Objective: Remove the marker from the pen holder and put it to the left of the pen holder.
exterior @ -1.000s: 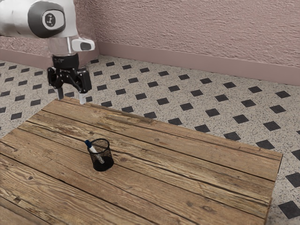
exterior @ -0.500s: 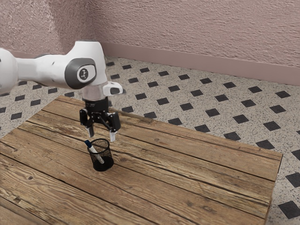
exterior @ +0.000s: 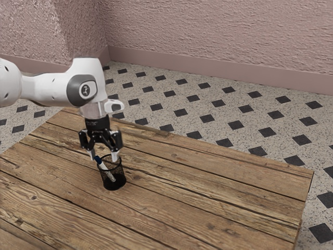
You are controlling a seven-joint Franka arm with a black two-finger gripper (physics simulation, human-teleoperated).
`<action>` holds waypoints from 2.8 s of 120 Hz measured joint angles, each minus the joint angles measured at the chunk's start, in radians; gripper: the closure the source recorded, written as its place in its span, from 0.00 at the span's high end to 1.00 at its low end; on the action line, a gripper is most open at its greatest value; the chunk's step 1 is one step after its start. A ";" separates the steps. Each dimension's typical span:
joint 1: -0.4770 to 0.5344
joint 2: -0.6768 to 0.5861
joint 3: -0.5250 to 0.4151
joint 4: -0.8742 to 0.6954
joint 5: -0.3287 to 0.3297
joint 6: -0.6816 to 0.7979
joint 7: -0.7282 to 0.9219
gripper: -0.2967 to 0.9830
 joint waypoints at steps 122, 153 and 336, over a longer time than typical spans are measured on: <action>0.052 0.027 0.001 0.004 -0.004 -0.035 -0.028 0.25; 0.047 0.037 0.001 0.013 -0.011 -0.032 -0.031 0.24; 0.943 0.468 -0.510 0.245 -0.197 -0.184 0.065 0.50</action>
